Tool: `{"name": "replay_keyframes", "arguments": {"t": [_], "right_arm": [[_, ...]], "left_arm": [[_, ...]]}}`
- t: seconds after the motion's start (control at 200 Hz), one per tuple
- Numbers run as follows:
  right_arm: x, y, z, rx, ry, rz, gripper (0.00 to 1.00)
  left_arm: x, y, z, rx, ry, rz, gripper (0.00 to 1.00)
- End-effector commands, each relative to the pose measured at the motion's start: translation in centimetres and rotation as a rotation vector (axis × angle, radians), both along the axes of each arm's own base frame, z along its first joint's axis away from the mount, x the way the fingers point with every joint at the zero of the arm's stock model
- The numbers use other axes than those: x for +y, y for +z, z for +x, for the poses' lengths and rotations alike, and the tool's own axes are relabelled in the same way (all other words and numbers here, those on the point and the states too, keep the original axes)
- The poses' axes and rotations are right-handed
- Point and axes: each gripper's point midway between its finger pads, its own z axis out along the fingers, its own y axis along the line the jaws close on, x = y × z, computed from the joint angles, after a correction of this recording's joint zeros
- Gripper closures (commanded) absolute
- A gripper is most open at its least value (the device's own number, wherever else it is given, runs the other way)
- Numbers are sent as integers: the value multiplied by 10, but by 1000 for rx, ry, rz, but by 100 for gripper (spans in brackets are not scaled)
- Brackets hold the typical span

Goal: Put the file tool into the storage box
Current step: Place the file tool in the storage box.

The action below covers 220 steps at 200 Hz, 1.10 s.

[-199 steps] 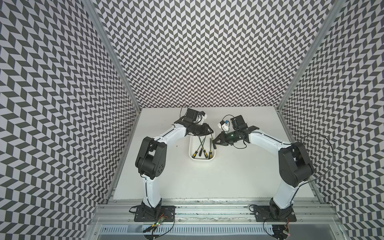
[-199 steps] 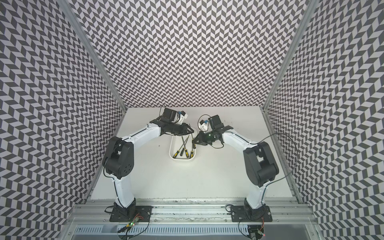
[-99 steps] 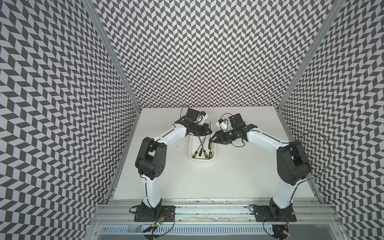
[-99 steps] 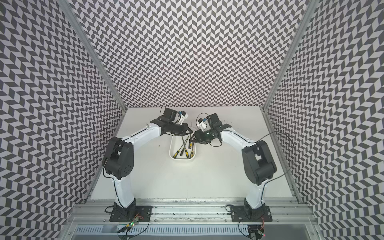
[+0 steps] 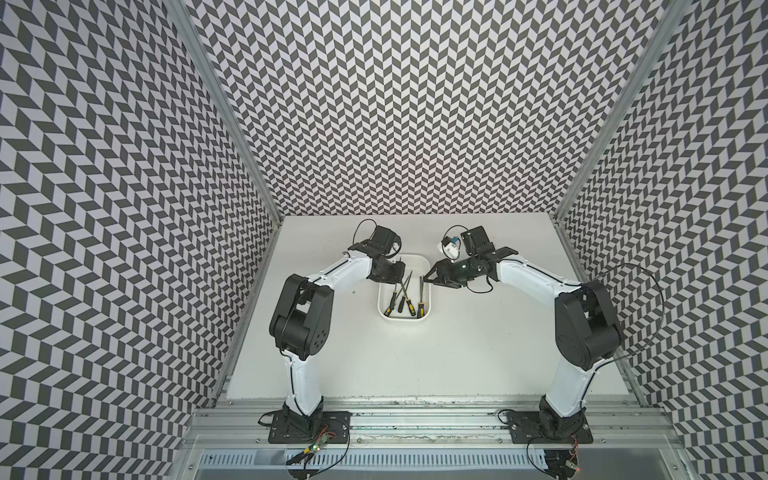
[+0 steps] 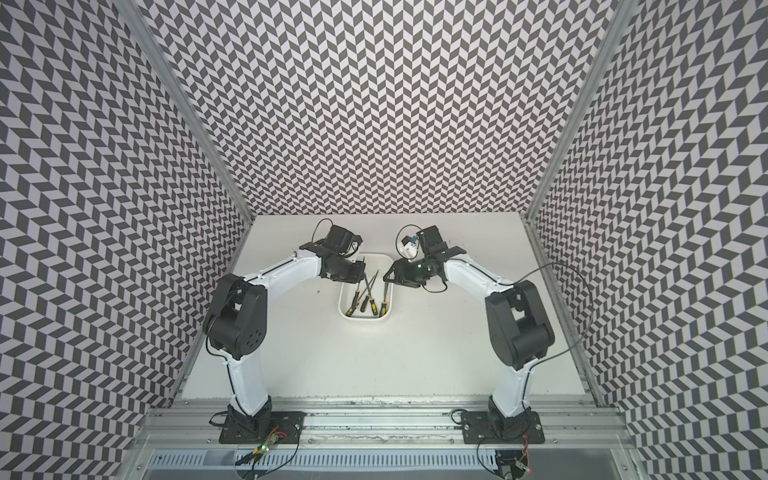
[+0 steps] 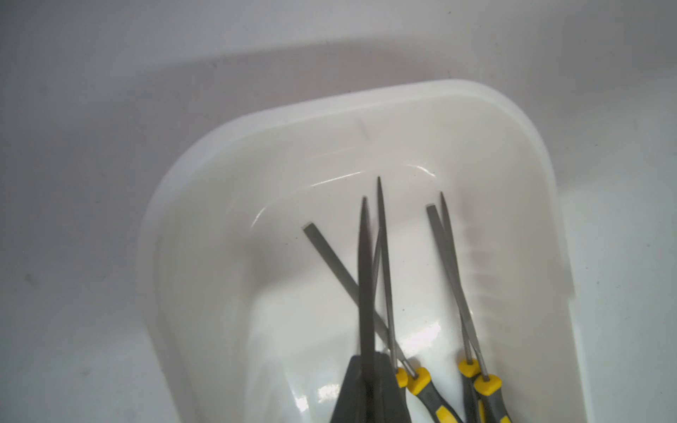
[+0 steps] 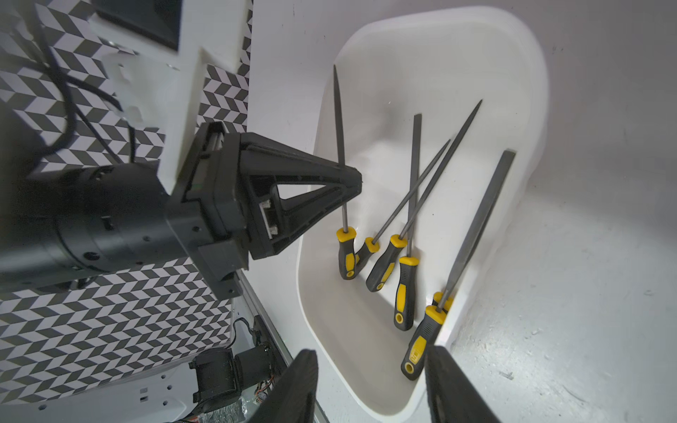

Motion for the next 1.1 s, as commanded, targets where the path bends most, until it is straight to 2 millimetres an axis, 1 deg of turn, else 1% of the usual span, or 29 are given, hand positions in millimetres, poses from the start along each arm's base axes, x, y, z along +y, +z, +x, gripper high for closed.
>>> {"name": "replay_keyframes", "arguments": {"t": [0.0,0.135,0.23,0.426,0.571,0.666,0.746,0.831,0.851,0.896,0.976,1.097], "right_arm": [[-3,-2,-1,-12,13,-2,49],[-5,-6,-4,-3,20,0,49],[-7,-7,-4,2,20,2,49],[-11,-2,-4,-2,18,17,49],[-14,-1,-4,-4,8,21,49],[-16,1,-3,-8,5,23,49],[-18,0,-3,-6,1,23,49],[-19,-1,-3,-4,-2,23,49],[-19,-1,-3,-2,-3,23,49],[-20,-1,-2,-3,-5,23,49],[-21,-1,-2,-3,-9,22,48],[-22,-1,0,0,-16,20,47]], "left_arm": [[16,19,4,-71,4,99,100],[17,20,6,-88,-2,150,100],[15,15,4,-84,-9,178,100],[15,-7,-2,-52,-10,220,100],[18,-20,-3,-27,7,239,100],[18,-29,-5,-6,9,244,98],[19,-35,-6,9,15,244,94],[17,-39,-7,20,17,239,85],[17,-39,-8,21,19,239,82],[16,-35,-6,14,23,232,73],[14,-27,-3,3,25,221,66],[8,-7,3,-29,32,183,64]]}}
